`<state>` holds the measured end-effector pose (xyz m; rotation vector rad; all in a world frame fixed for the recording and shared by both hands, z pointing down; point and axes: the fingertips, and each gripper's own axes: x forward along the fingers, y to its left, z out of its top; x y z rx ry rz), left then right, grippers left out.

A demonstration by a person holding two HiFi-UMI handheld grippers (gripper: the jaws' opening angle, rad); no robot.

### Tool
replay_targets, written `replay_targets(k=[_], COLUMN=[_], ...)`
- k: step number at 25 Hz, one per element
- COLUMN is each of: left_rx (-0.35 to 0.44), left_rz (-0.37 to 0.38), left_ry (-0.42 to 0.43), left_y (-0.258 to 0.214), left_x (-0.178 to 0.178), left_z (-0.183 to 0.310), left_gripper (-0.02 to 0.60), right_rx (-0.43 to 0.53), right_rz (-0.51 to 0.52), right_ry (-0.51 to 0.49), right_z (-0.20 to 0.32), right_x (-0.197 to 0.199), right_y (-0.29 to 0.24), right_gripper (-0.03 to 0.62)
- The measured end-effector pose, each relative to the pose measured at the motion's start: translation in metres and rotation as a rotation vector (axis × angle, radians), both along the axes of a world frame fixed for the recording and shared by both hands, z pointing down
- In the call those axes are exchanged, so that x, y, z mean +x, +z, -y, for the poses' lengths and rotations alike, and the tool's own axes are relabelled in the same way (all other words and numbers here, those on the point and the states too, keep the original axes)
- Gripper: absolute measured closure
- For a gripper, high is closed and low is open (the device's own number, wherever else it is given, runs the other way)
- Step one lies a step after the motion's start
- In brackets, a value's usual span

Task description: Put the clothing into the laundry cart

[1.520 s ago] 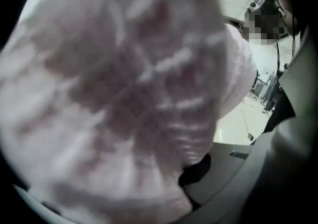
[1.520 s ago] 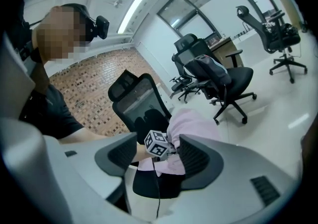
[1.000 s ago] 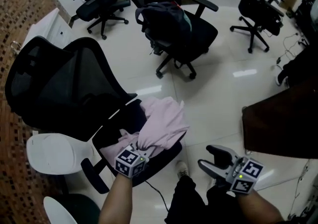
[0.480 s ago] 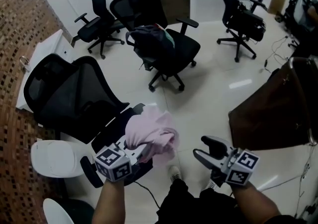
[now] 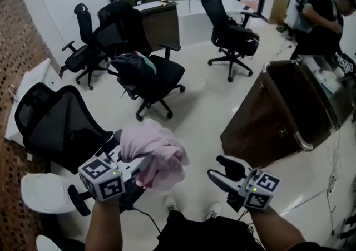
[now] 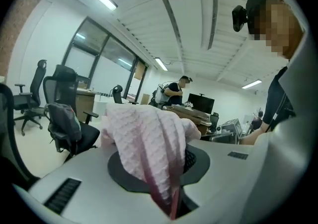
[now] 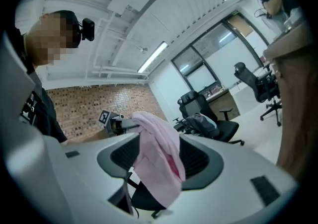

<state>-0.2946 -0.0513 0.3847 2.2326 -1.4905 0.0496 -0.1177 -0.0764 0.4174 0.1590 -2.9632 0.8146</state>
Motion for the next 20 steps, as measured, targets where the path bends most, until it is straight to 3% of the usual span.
replay_targets(k=[9,15,20], left_rx=[0.063,0.053,0.042], left_rz=[0.016,0.006,0.002], left_ry=[0.041,0.064,0.070], left_y=[-0.039,-0.031,-0.026], left_x=[0.107,0.166,0.191], left_z=[0.035,0.041,0.035], left_gripper=[0.495,0.495,0.495], right_rx=[0.084,0.105,0.106], right_rz=[0.058,0.081,0.095], right_ry=[0.094,0.110,0.100], right_z=[0.015,0.014,0.007], right_x=[0.115,0.158,0.172], right_y=[-0.038,-0.049,-0.053], right_gripper=[0.336,0.336,0.336])
